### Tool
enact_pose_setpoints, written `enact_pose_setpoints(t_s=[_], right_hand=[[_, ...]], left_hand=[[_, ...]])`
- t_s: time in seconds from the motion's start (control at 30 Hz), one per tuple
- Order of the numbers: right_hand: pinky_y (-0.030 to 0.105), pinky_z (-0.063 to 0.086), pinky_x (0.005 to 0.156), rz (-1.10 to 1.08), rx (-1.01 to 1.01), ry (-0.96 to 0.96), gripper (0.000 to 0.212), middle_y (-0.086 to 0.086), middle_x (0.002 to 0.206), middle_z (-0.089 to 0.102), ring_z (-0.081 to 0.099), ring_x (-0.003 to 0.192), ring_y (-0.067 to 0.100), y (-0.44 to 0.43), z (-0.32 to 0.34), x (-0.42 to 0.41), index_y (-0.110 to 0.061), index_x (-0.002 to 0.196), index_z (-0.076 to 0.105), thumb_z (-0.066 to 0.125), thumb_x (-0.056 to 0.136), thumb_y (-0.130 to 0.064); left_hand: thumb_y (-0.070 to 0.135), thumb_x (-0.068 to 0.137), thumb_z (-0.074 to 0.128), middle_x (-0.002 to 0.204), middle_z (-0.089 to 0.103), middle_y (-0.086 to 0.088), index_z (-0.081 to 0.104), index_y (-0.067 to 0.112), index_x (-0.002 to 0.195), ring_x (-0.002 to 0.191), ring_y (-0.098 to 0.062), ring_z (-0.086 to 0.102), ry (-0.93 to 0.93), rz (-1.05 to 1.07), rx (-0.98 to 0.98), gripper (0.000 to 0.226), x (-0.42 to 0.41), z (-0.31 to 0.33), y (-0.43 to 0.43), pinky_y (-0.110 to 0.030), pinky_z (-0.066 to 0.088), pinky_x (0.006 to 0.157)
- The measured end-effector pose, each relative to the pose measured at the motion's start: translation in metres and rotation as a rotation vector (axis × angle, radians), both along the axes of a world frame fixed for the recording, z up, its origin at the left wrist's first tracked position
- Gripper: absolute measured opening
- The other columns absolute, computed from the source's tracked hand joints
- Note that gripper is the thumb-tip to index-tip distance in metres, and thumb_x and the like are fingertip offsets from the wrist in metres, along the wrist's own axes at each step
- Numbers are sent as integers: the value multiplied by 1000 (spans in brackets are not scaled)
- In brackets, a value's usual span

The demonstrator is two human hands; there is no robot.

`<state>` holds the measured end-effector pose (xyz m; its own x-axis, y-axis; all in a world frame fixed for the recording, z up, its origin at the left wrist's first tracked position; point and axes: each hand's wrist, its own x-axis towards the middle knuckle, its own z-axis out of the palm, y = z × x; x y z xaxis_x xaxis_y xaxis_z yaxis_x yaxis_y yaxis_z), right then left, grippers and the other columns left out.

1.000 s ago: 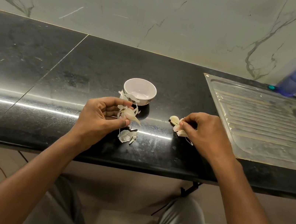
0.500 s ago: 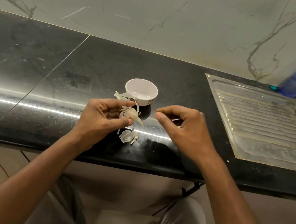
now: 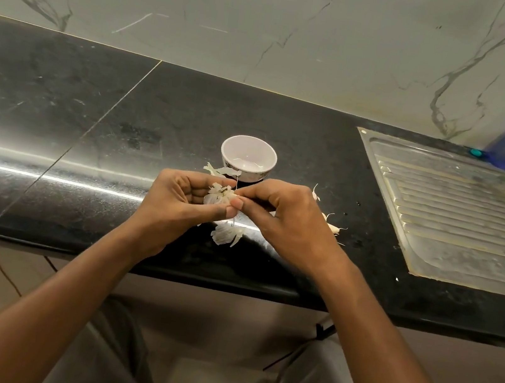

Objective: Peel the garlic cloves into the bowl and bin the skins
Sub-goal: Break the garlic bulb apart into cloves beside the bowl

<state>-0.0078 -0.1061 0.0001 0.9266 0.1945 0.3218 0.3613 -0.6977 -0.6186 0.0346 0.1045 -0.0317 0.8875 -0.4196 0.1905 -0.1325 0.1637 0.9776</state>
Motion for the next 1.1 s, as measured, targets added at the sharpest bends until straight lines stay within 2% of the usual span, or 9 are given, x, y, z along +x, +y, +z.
enact_pose_setpoints(t_s=[0.23, 0.33, 0.43, 0.57, 0.67, 0.83, 0.9, 1.0, 1.1], right_hand=[[43, 56, 79, -38, -228, -107, 22, -2, 103, 64, 62, 90, 16, 10, -15, 2, -15, 112, 67, 50, 112, -28], [39, 52, 74, -50, -223, -107, 24, -6, 97, 58, 57, 84, 14, 7, -12, 3, -15, 105, 63, 45, 114, -26], [27, 47, 72, -60, -115, -63, 27, -7, 93, 60, 55, 83, 11, 5, -9, 2, -16, 101, 63, 44, 115, -30], [37, 56, 76, -136, 82, 21, 26, -4, 90, 72, 67, 83, 14, -7, -8, 2, -18, 102, 68, 51, 113, -35], [38, 64, 80, -175, 195, 58, 17, -8, 91, 77, 74, 84, 10, -24, 0, -2, -22, 104, 71, 60, 109, -34], [33, 62, 79, -327, -69, 25, 15, -14, 89, 75, 71, 83, 5, -67, 8, -13, -30, 104, 76, 67, 103, -42], [36, 61, 80, -382, -188, 8, 17, -16, 92, 75, 69, 84, 3, -81, 5, -15, -30, 106, 77, 68, 102, -44], [41, 60, 79, -402, -319, 24, 16, -15, 96, 74, 68, 85, 4, -92, -3, -20, -31, 108, 77, 71, 100, -43], [41, 60, 80, -402, -350, 34, 14, -15, 100, 74, 67, 89, 6, -93, -9, -23, -33, 110, 77, 74, 98, -39]], left_hand=[[-1, 79, 83, 108, 79, -20, 74, -3, 119, 104, -41, 76, 27, 7, 4, 41, -1, 1, -2, -43, 62, 96], [-4, 80, 82, 110, 79, -18, 73, -1, 123, 104, -36, 77, 24, -7, 19, 43, -1, 1, -2, -40, 62, 95], [-5, 79, 81, 108, 80, -18, 72, 0, 122, 100, -32, 78, 36, 34, -16, 44, -1, 2, -3, -33, 64, 90], [-6, 78, 82, 105, 79, -20, 72, 0, 122, 95, -31, 77, 38, 76, -36, 45, 0, 0, -3, -32, 64, 87], [-3, 77, 84, 105, 80, -19, 72, 1, 123, 96, -31, 77, 36, 93, -38, 48, 0, -1, -3, -31, 64, 87], [-9, 76, 83, 108, 79, -19, 71, 2, 127, 104, -36, 76, 46, 85, -46, 54, 2, -2, -4, -38, 62, 95], [-11, 76, 82, 109, 79, -19, 70, 2, 128, 106, -39, 75, 45, 74, -40, 56, 2, -3, -3, -42, 61, 97], [-16, 78, 79, 109, 79, -19, 70, 2, 127, 106, -39, 75, 39, 66, -35, 53, 2, -3, -3, -40, 62, 96], [-16, 80, 78, 109, 79, -19, 70, 2, 127, 105, -38, 76, 34, 65, -33, 51, 1, -3, -3, -36, 63, 94]])
